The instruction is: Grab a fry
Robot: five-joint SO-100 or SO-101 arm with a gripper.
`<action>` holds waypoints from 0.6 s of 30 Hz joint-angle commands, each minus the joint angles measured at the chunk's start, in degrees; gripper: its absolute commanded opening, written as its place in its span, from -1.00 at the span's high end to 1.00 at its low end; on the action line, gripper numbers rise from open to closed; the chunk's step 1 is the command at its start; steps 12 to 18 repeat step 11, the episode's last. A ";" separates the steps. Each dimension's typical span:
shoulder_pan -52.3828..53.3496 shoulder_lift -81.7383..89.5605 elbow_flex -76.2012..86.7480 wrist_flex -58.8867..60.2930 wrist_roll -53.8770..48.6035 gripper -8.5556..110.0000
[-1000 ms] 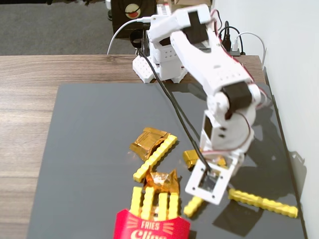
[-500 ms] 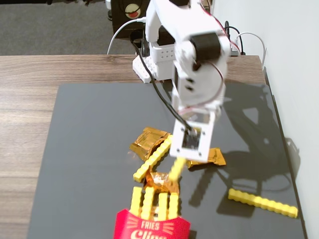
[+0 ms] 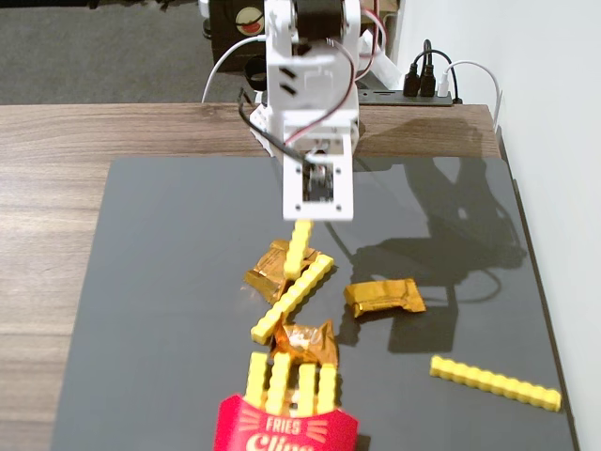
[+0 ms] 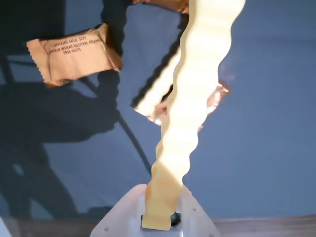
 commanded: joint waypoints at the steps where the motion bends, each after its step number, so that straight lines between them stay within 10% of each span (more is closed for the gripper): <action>1: 0.97 5.45 0.26 1.67 -2.72 0.85; 18: 0.62 8.79 0.44 3.96 -3.69 0.85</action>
